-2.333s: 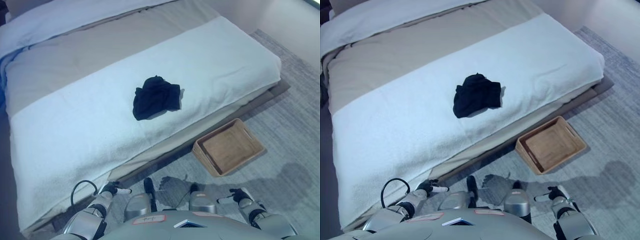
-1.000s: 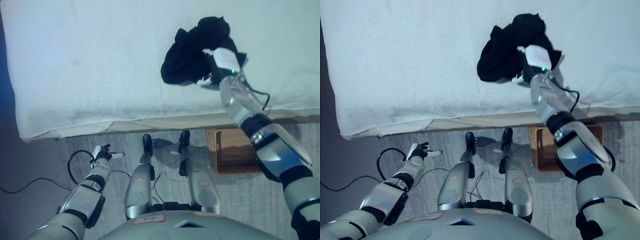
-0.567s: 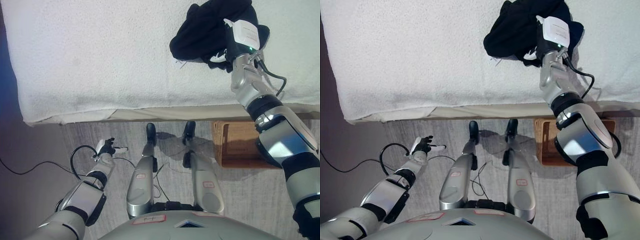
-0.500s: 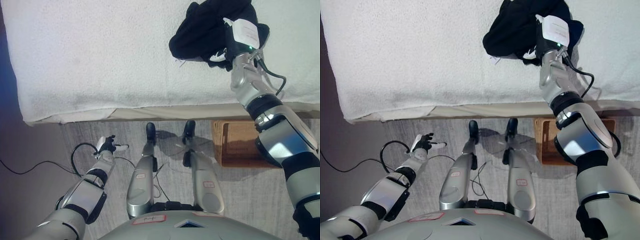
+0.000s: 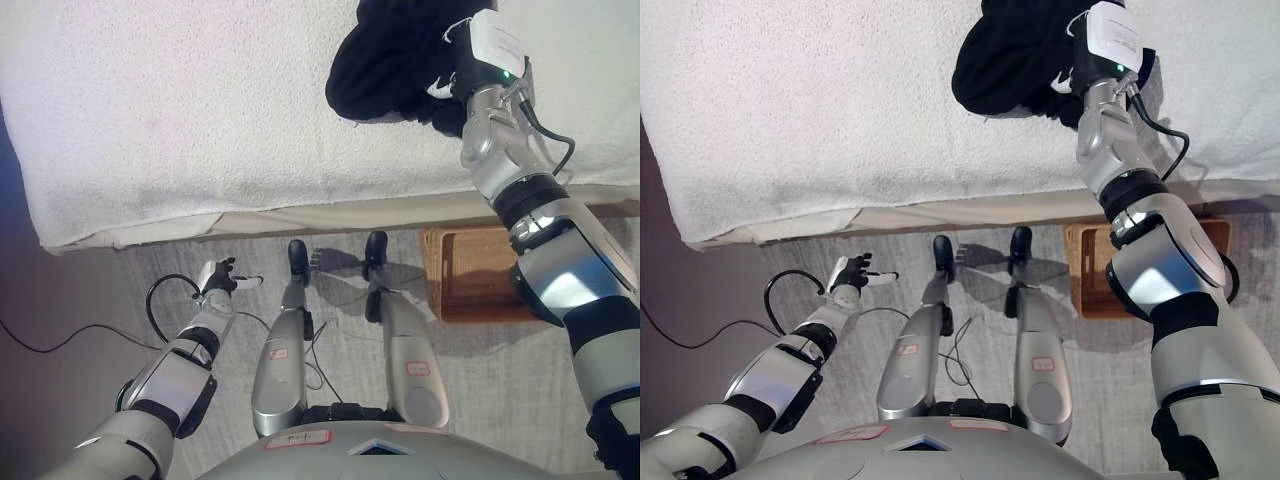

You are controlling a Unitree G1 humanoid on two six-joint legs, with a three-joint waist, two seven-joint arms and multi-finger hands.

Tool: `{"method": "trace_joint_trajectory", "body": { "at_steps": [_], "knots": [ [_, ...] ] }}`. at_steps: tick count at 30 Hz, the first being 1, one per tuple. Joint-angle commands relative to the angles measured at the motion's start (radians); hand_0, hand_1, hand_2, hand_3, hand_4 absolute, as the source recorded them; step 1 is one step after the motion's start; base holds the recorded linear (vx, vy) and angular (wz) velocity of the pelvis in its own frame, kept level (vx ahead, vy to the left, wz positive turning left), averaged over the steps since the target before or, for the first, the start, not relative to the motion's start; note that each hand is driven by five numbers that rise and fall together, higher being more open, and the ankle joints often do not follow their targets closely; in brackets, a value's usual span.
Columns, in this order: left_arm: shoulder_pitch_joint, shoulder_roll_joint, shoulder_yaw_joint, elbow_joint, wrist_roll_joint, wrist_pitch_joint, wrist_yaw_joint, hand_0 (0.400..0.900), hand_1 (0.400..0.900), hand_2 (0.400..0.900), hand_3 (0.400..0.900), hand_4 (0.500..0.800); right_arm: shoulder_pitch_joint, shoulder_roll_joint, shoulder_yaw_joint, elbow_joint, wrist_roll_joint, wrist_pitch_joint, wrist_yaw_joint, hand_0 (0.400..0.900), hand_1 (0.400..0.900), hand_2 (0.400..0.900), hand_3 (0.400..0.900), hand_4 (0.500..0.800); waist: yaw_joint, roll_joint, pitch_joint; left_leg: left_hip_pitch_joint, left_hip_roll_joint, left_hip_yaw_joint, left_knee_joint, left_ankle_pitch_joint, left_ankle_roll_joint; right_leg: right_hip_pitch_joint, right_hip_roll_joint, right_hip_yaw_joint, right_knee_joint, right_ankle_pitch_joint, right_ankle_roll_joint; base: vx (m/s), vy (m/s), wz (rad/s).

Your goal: Put the clothes on the bed into the basket.

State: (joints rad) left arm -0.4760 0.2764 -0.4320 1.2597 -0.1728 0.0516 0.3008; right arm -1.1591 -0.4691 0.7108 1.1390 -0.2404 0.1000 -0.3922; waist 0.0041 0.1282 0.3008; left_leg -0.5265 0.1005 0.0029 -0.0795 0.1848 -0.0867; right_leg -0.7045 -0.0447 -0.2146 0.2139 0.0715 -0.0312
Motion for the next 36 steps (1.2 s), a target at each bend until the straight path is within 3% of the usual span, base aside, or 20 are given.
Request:
{"method": "trace_joint_trajectory", "body": {
  "at_steps": [1,6,9,12,16,21,22,23,24,27,28,30,32,34,36],
  "knots": [
    [-0.052,0.02,0.004,0.086,-0.021,0.021,0.056,0.9,0.9,0.9,0.9,0.8,0.013,0.001,0.027,0.129,0.034,0.028,0.022,0.4,0.4,0.4,0.4,0.5,-0.009,0.029,0.03,0.092,-0.015,0.001,-0.008,-0.028,-0.05,0.036,0.027,0.11,-0.037,-0.053,0.065,0.0,0.0,0.0],
    [-0.03,0.025,0.014,0.086,-0.021,0.018,0.048,0.9,0.9,0.9,0.9,0.8,0.042,-0.01,-0.014,0.114,0.081,0.026,0.015,0.4,0.4,0.4,0.4,0.5,-0.019,0.025,0.031,0.121,-0.022,0.011,-0.008,-0.045,-0.04,0.055,0.03,0.12,-0.034,-0.055,0.066,0.03,0.031,-0.18],
    [-0.004,0.033,0.031,0.097,-0.019,0.019,0.04,0.9,0.9,0.9,0.9,0.8,0.102,-0.015,-0.094,0.07,0.183,0.014,0.011,0.4,0.4,0.4,0.4,0.5,-0.032,0.016,0.018,0.174,-0.026,0.018,-0.008,-0.072,-0.025,0.098,0.033,0.135,-0.034,-0.057,0.066,0.08,0.056,-0.34],
    [0.022,0.028,0.059,0.1,-0.012,0.026,0.031,0.9,0.9,0.9,0.9,0.8,0.248,-0.011,-0.191,-0.056,0.3,-0.013,0.014,0.4,0.4,0.4,0.4,0.5,-0.063,-0.002,-0.003,0.284,-0.055,0.024,-0.003,-0.132,0.012,0.203,0.039,0.182,-0.057,-0.055,0.072,0.1,0.142,-0.61],
    [0.055,0.01,0.086,0.091,-0.005,0.03,0.011,0.9,0.9,0.9,0.9,0.8,0.393,-0.011,-0.26,-0.132,0.338,-0.032,0.044,0.4,0.4,0.4,0.4,0.5,-0.084,-0.021,-0.031,0.354,-0.111,-0.03,0.043,-0.201,0.055,0.296,0.034,0.246,-0.075,-0.048,0.082,0.01,0.167,-0.54],
    [0.093,-0.022,0.075,0.072,0.04,0.047,-0.003,0.9,0.9,0.9,0.9,0.8,0.519,-0.025,-0.33,-0.244,0.346,-0.03,0.059,0.4,0.4,0.4,0.4,0.5,-0.117,-0.018,-0.072,0.439,-0.149,0.023,0.03,-0.217,0.088,0.369,0.002,0.283,-0.111,-0.014,0.117,-0.08,0.249,-0.49],
    [0.111,-0.033,0.077,0.066,0.06,0.051,-0.005,0.9,0.9,0.9,0.9,0.8,0.549,-0.034,-0.345,-0.28,0.322,-0.023,0.069,0.4,0.4,0.4,0.4,0.5,-0.129,-0.025,-0.096,0.468,-0.175,0.054,0.015,-0.23,0.106,0.38,-0.017,0.302,-0.153,0.035,0.147,-0.12,0.191,-0.62],
    [0.111,-0.033,0.077,0.066,0.06,0.051,-0.005,0.9,0.9,0.9,0.9,0.8,0.55,-0.034,-0.345,-0.28,0.321,-0.023,0.069,0.4,0.4,0.4,0.4,0.5,-0.126,-0.025,-0.096,0.469,-0.175,0.056,0.014,-0.23,0.106,0.381,-0.016,0.304,-0.155,0.037,0.148,-0.24,0.314,-1.25],
    [0.126,-0.029,0.083,0.063,0.075,0.053,-0.008,0.9,0.9,0.9,0.9,0.8,0.534,-0.033,-0.35,-0.267,0.312,-0.02,0.071,0.4,0.4,0.4,0.4,0.5,-0.125,-0.034,-0.103,0.48,-0.19,0.096,0.026,-0.241,0.117,0.382,-0.025,0.315,-0.177,0.076,0.172,-0.19,0.155,-1.06],
    [0.145,-0.013,0.091,0.059,0.085,0.054,-0.004,0.9,0.9,0.9,0.9,0.8,0.524,-0.031,-0.356,-0.25,0.313,-0.025,0.067,0.4,0.4,0.4,0.4,0.5,-0.105,-0.034,-0.092,0.492,-0.172,0.131,0.044,-0.239,0.129,0.396,-0.024,0.274,-0.105,0.022,0.165,-0.19,0.066,-1.01],
    [0.16,0.015,0.107,0.063,0.088,0.06,-0.002,0.9,0.9,0.9,0.9,0.8,0.506,-0.023,-0.345,-0.204,0.309,-0.027,0.07,0.4,0.4,0.4,0.4,0.5,-0.081,-0.02,-0.095,0.511,-0.147,0.157,0.041,-0.23,0.137,0.447,-0.049,0.165,0.014,-0.06,0.132,-0.12,0.013,-0.95],
    [0.177,0.042,0.125,0.07,0.087,0.066,-0.002,0.9,0.9,0.9,0.9,0.8,0.483,-0.015,-0.343,-0.144,0.311,-0.022,0.076,0.4,0.4,0.4,0.4,0.5,-0.055,-0.014,-0.12,0.524,-0.126,0.183,0.035,-0.222,0.135,0.516,-0.086,0.081,0.073,-0.119,0.112,-0.1,-0.033,-1.09],
    [0.194,0.06,0.146,0.082,0.087,0.069,-0.005,0.9,0.9,0.9,0.9,0.8,0.463,0.006,-0.348,-0.082,0.32,-0.018,0.084,0.4,0.4,0.4,0.4,0.5,-0.025,-0.025,-0.154,0.538,-0.115,0.212,0.025,-0.224,0.128,0.604,-0.116,0.024,0.018,-0.126,0.116,-0.03,-0.127,-0.83],
    [0.201,0.066,0.164,0.092,0.087,0.071,-0.005,0.9,0.9,0.9,0.9,0.8,0.444,0.019,-0.349,-0.053,0.315,-0.009,0.088,0.4,0.4,0.4,0.4,0.5,0.0,-0.049,-0.194,0.549,-0.115,0.243,0.021,-0.238,0.11,0.687,-0.13,-0.016,-0.116,-0.107,0.148,-0.01,-0.188,-0.73],
    [0.209,0.068,0.182,0.09,0.085,0.07,-0.008,0.9,0.9,0.9,0.9,0.8,0.427,0.021,-0.347,-0.031,0.309,-0.002,0.09,0.4,0.4,0.4,0.4,0.5,0.009,-0.062,-0.225,0.532,-0.106,0.277,0.007,-0.212,0.102,0.699,-0.117,0.007,-0.226,-0.069,0.154,-0.09,-0.207,-0.45]
  ]
}}
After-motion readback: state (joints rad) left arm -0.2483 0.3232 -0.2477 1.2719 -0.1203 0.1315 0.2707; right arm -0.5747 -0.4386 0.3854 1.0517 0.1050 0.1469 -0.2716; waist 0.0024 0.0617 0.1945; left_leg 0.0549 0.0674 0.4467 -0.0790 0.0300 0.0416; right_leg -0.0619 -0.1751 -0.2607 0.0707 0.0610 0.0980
